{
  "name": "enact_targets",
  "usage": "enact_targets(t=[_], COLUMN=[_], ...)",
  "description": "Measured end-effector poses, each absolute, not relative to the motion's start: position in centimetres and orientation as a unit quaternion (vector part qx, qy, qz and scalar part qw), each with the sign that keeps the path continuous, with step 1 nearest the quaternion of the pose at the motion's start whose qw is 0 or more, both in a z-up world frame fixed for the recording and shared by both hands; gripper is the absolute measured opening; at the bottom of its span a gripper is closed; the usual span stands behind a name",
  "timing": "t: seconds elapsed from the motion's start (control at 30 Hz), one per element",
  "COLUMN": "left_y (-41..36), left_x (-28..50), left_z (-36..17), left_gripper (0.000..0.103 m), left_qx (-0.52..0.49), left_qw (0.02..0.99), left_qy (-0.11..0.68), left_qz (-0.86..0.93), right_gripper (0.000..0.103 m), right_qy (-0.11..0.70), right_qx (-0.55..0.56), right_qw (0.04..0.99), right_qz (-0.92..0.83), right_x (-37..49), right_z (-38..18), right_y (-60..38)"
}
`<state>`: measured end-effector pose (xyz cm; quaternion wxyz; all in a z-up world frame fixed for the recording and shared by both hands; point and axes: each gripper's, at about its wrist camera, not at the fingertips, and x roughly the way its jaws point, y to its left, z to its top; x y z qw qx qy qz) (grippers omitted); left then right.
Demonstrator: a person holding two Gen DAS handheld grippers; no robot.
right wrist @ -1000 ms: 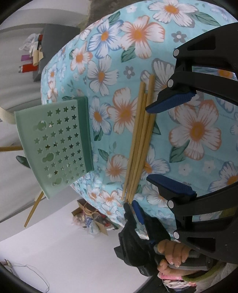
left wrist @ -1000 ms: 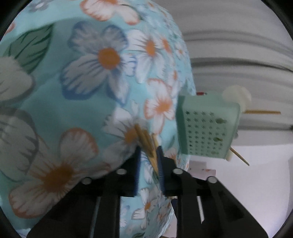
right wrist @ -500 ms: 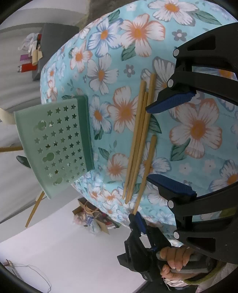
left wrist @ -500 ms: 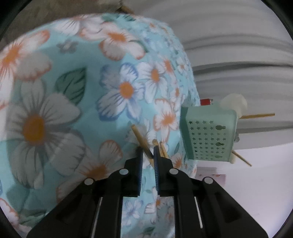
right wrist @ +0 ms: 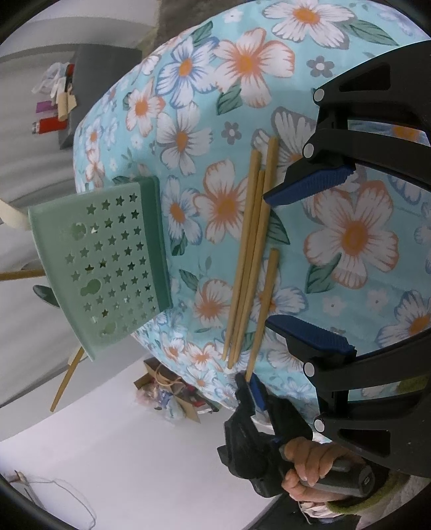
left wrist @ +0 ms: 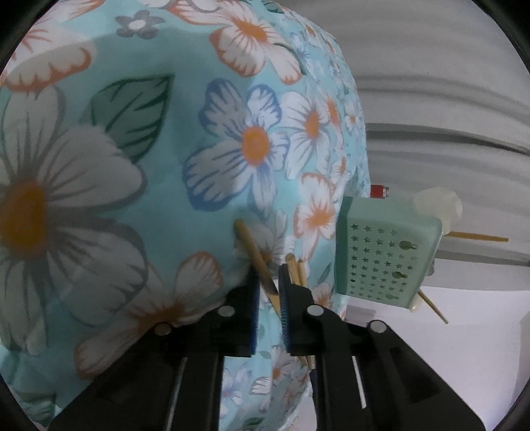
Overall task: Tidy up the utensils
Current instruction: 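Lift the chopstick with the left tool while the right tool grasps another chopstick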
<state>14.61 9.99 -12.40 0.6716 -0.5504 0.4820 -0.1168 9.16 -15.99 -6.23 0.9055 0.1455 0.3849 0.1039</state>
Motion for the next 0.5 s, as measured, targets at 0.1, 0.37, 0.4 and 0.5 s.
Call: enact_targets(t=[0.1, 0.37, 0.4, 0.5], left_y=[9.8, 10.0, 10.2, 10.5], left_x=[14.3, 13.5, 13.3, 12.7], left_z=[-11.6, -5.7, -4.9, -2.6], left_gripper=[0.01, 0.008, 0.008, 0.007], left_qx=[-0.524, -0.433, -0.423, -0.392], left_qw=[0.698, 0.788, 0.796, 0.819], left_qy=[0.471, 0.392, 0.383, 0.353], left_qz=[-0.124, -0.195, -0.202, -0.225], right_gripper=[0.064, 0.052, 0.05, 0.044], right_qy=[0.377, 0.335, 0.33, 0.322], right_qx=[0.142, 0.111, 0.101, 0.072], right_qw=[0.909, 0.929, 0.931, 0.934], right_qz=[0.103, 0.111, 0.116, 0.134], right_x=[8.9, 8.4, 8.6, 9.3], right_z=[-5.8, -3.2, -2.7, -1.7], right_y=[-16.1, -16.0, -15.8, -15.0])
